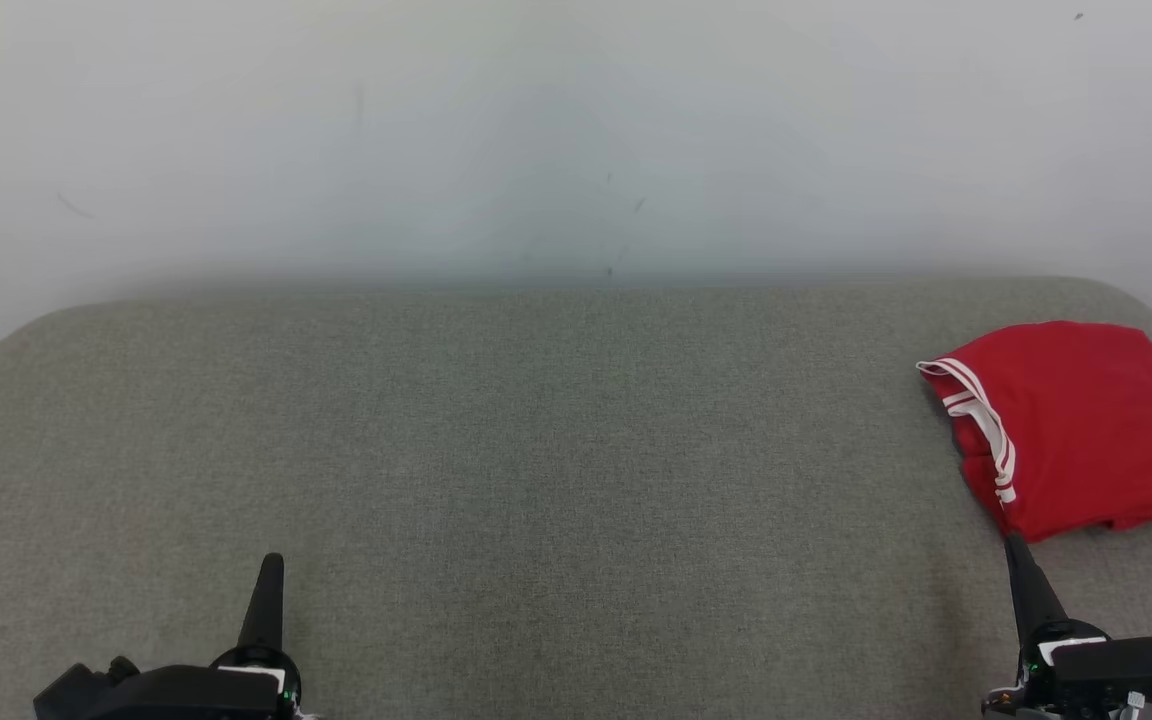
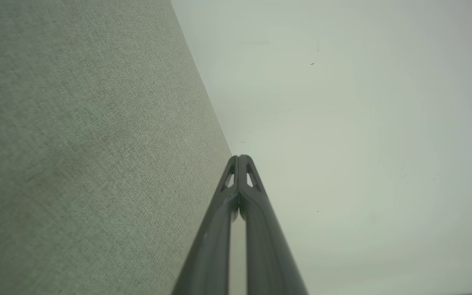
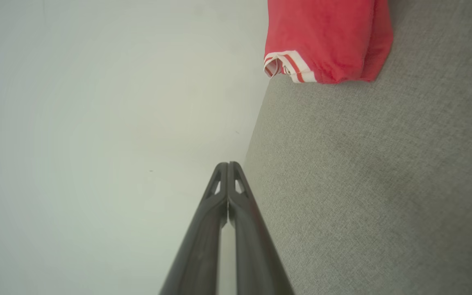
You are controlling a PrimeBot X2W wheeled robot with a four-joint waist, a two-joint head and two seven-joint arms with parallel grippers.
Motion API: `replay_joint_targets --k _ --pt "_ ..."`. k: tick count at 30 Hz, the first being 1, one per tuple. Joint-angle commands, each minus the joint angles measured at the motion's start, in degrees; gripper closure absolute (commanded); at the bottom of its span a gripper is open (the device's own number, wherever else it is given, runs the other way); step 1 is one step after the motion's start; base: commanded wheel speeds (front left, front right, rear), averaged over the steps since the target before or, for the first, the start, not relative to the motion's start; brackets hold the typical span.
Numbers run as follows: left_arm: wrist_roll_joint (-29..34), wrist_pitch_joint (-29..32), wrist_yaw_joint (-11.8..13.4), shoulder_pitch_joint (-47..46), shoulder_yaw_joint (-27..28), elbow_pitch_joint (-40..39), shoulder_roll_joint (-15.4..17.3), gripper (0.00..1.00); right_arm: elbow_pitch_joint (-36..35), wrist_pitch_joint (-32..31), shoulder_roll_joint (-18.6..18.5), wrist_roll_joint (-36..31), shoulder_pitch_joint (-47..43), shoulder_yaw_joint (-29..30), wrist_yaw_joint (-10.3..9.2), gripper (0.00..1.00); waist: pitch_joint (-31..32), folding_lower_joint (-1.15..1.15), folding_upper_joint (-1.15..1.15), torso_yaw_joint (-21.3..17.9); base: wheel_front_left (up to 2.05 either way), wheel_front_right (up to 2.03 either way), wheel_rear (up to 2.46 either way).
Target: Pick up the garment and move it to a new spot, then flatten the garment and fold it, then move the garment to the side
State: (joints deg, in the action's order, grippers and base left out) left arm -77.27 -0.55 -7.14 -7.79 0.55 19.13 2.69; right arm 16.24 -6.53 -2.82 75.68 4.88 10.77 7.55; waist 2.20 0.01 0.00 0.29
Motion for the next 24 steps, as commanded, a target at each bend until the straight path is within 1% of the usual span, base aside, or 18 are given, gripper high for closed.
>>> replay_joint_targets --k 1,8,16,18,24 --pt "-1.2 0.4 -0.4 -1.4 -0.1 -0.2 0.3 1.0 -0.5 -0.3 -0.1 1.3 1.1 0.3 -0.08 1.0 -0.1 0.0 0.0 0.0 0.0 0.0 0.0" --pt "-5.3 1.3 -0.5 -2.3 -0.3 0.0 0.3 1.0 -0.7 -1.2 -0.1 5.3 1.4 1.1 -0.09 1.0 -0.7 -0.01 0.0 -0.1 0.0 0.0 0.0" --pt "-8.7 2.1 -0.5 -3.0 -0.5 0.2 0.3 1.0 -1.0 -2.0 -0.1 8.6 1.7 1.7 -0.1 1.0 -1.2 -0.01 0.0 -0.1 0.0 0.0 0.0" --pt "-10.8 2.5 -0.4 -3.5 -0.6 0.2 0.3 1.0 -1.1 -2.5 -0.1 10.5 1.9 2.1 -0.1 1.0 -1.5 -0.01 0.0 -0.2 0.0 0.0 0.0" --pt "-13.0 3.1 -0.4 -4.0 -0.7 0.3 0.3 1.0 -1.3 -3.0 -0.1 12.9 2.1 2.5 -0.11 1.0 -1.8 -0.01 0.0 -0.2 0.0 0.0 0.0"
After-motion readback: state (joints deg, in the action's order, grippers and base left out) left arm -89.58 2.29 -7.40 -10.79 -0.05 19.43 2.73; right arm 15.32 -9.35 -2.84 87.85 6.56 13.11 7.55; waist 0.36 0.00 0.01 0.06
